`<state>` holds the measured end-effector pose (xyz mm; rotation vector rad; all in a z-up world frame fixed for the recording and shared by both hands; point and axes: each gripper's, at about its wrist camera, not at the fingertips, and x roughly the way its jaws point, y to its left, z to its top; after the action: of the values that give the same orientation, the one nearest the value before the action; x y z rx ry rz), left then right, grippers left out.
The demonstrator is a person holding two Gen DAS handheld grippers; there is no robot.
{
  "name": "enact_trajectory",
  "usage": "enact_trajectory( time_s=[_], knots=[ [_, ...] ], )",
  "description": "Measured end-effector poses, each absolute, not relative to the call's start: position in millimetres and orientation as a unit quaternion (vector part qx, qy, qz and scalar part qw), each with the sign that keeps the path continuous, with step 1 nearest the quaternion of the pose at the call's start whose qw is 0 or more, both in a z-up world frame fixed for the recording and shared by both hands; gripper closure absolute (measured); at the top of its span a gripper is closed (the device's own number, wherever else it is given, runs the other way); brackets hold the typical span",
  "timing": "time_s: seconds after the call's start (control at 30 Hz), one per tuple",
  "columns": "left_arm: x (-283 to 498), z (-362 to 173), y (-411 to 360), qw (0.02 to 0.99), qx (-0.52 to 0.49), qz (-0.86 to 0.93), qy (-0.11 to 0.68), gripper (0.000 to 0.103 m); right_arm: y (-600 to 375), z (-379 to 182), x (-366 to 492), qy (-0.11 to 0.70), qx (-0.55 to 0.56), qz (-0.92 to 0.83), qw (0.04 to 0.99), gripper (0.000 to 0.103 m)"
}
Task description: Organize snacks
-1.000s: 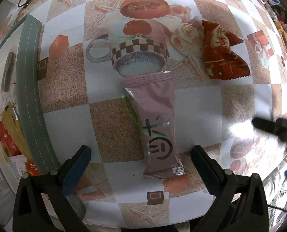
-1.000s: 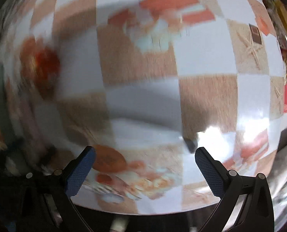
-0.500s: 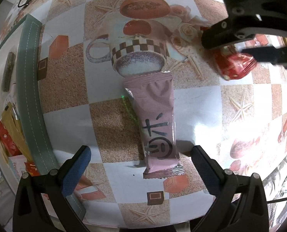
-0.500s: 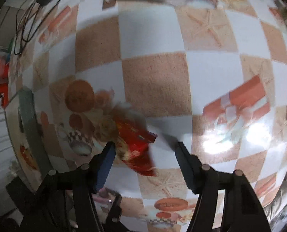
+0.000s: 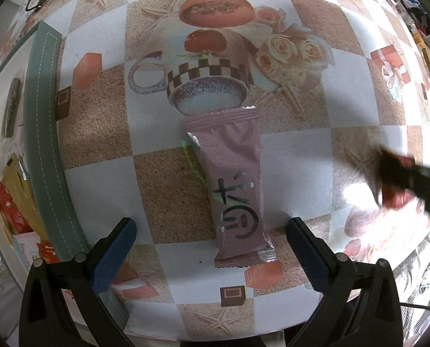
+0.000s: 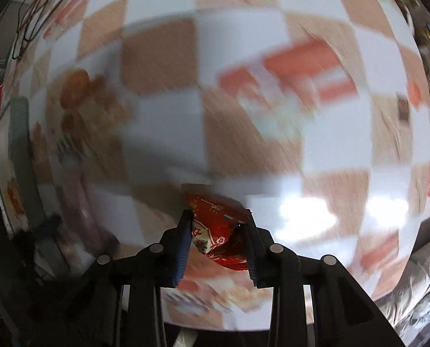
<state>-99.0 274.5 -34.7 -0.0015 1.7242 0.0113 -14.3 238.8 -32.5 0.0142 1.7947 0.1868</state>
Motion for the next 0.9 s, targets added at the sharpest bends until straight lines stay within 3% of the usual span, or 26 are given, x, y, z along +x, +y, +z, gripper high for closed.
enact_trajectory(
  time_s=[0.13,0.17,0.2,0.27,0.6,0.9],
  knots=[
    [-97.0,-35.0,274.3,0.648,-0.001,0.005,0.761,0.0,231.6,-30.3,-29.0,0.775,-0.001,0.085,0.626,0.068],
    [-96.3,-35.1,274.1,0.648,-0.001,0.006,0.762,0.0,233.1,-29.7,-30.4,0.774,-0.003,0.089,0.627,0.064],
    [-95.7,-35.1,274.0,0.648,-0.001,0.006,0.762,0.0,242.3,-29.2,-24.0,0.773,-0.007,0.09,0.627,0.043],
    [-95.0,-34.9,273.9,0.648,-0.001,0.005,0.761,0.0,245.5,-24.7,-31.4,0.76,-0.029,0.083,0.643,0.026],
    [-103.4,-31.8,273.1,0.659,-0.002,0.005,0.752,0.0,197.5,-36.9,-65.4,0.768,-0.031,0.079,0.635,0.026],
    [-105.0,-32.1,274.3,0.656,-0.002,0.005,0.755,0.0,223.2,-52.3,-47.3,0.77,-0.03,0.076,0.633,0.009]
  ],
)
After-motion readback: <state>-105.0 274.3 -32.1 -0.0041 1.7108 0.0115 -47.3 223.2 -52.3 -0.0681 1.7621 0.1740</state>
